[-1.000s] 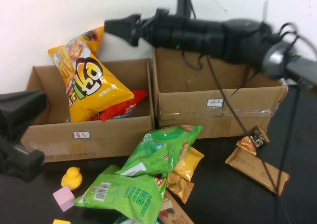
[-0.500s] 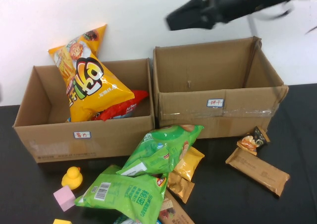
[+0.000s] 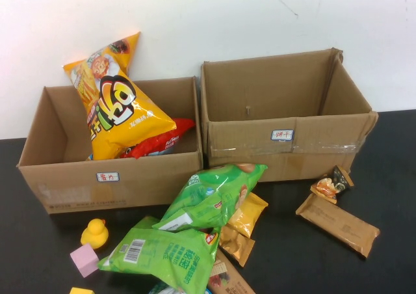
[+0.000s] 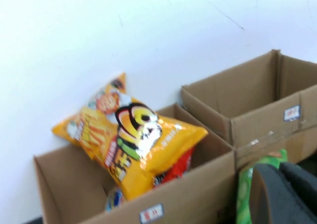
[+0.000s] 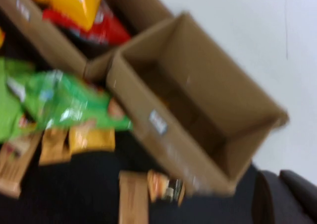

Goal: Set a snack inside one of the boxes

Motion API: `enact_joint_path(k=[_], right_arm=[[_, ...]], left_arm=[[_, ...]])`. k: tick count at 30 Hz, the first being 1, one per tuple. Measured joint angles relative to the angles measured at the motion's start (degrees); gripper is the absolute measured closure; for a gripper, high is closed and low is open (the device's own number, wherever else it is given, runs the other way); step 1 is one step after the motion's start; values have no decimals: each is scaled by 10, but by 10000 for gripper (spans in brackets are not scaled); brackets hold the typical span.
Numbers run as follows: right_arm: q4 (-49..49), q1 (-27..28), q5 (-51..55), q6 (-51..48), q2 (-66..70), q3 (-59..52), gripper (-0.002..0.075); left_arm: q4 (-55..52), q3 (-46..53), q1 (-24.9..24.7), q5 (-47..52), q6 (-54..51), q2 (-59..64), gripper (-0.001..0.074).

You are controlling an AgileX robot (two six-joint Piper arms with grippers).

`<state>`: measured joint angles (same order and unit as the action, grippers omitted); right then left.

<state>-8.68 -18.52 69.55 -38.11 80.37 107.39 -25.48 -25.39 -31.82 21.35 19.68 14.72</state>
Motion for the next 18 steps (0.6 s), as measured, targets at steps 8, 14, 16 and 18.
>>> enact_joint_path(k=[8, 14, 16, 18], right_arm=[[21, 0, -58, 40, -211, -306, 716], [10, 0, -190, 63, -383, -584, 716], [4, 0, -226, 64, -436, -666, 716], [1, 0, -258, 66, -491, -741, 716]], left_arm=[[-1, 66, 0, -8, 42, -39, 736], [4, 76, 0, 24, 43, -39, 736], [22, 76, 0, 39, 43, -39, 736], [41, 76, 0, 53, 43, -39, 736]])
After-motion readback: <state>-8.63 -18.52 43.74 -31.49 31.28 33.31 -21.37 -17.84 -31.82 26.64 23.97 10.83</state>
